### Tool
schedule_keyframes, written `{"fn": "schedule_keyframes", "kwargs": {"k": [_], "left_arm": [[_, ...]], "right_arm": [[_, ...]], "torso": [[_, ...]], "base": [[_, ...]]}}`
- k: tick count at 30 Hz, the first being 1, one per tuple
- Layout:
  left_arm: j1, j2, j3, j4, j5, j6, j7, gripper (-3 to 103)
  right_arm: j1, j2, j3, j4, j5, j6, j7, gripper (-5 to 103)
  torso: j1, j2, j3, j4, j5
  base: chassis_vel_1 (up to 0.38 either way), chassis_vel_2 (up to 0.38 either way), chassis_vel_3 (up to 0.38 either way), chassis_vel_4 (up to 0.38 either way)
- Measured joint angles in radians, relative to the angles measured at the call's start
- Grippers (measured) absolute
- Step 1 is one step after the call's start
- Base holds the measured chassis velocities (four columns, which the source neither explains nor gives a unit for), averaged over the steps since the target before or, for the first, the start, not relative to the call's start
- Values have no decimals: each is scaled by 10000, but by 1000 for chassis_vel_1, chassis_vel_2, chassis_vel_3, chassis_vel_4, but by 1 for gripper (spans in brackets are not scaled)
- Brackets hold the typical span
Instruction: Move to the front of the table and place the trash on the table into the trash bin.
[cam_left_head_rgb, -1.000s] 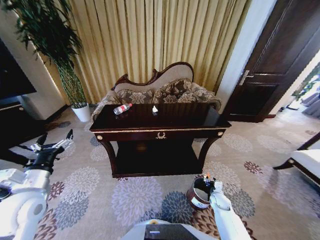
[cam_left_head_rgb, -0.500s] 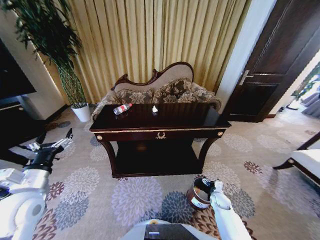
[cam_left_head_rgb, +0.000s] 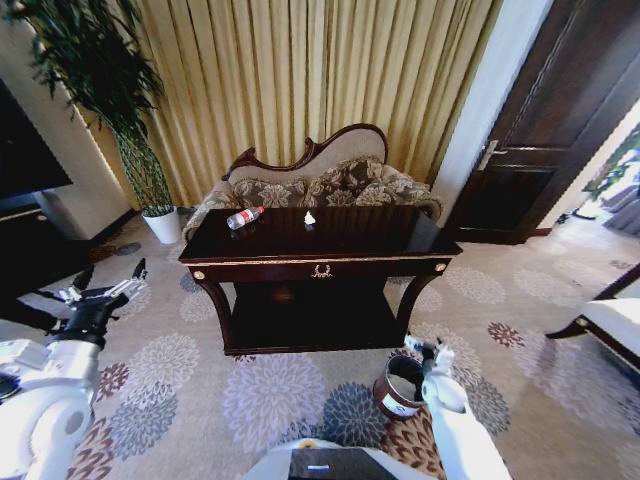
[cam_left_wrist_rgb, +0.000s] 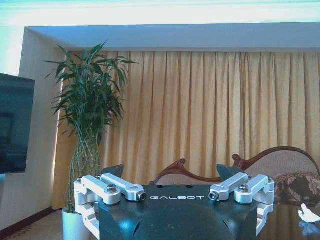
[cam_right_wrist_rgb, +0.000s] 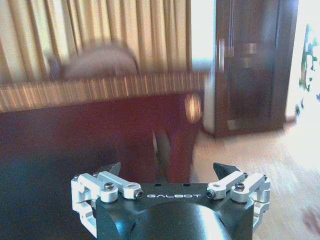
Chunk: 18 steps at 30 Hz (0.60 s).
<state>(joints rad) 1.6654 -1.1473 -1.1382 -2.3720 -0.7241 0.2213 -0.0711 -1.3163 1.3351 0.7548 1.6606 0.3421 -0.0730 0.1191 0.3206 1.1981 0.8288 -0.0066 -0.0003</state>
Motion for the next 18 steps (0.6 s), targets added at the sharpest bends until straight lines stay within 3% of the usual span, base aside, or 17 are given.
{"fn": "schedule_keyframes", "kwargs": {"k": [5,10,18], "left_arm": [[3,-51,54,-33,7,-3,-5,100],[-7,-79,88,-58,16,0,-4,100],[43,-95,86,-81,22,7,12,100]], "right_arm": [[-489,-174,-8,2426,489,-45,1,100],[-887,-207,-362,4987,733,-708,0,100],[-951,-294,-645,5883,190,-1240,-1,100]], "torso": [[0,0,0,0,1],[-1,0,0,0,2],[0,-1,0,2,5]], "base": [[0,0,0,0],[0,0,0,0],[0,0,0,0]]}}
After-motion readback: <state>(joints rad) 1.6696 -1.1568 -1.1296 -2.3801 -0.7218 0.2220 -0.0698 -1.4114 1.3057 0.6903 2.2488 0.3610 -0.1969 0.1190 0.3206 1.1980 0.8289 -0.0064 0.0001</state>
